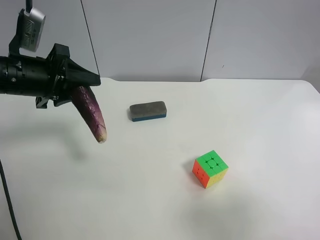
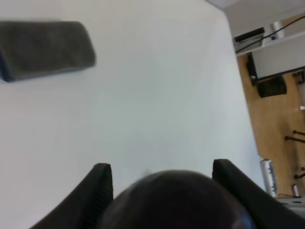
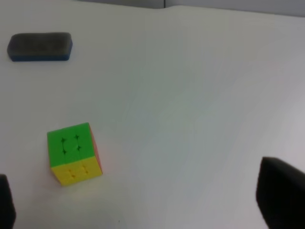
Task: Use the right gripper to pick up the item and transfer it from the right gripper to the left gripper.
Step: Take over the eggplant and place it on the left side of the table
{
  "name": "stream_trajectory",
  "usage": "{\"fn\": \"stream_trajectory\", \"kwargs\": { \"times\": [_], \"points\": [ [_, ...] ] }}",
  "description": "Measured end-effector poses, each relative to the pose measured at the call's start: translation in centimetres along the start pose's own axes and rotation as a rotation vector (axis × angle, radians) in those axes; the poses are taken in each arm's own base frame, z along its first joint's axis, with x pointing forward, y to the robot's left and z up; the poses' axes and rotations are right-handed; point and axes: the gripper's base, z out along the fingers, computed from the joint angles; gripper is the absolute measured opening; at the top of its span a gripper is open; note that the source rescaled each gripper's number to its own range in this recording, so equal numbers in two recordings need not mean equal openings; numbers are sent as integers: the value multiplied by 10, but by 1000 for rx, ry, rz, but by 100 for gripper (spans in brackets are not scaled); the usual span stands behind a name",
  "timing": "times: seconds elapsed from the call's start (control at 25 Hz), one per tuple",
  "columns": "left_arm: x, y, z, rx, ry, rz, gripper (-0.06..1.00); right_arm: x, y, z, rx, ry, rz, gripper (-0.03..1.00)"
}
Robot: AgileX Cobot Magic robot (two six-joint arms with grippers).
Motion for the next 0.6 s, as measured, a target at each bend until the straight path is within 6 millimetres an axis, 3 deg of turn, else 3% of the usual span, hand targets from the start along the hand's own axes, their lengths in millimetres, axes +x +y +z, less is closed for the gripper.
{"fn": "stream_trajectory", "kwargs": {
  "times": [0.36, 0.6],
  "points": [
    [-47, 41, 5, -232, 124, 92, 1, 0, 0, 0, 0, 0, 0, 100],
    [-53, 63, 0, -454, 131, 178, 1, 0, 0, 0, 0, 0, 0, 100]
  ]
}}
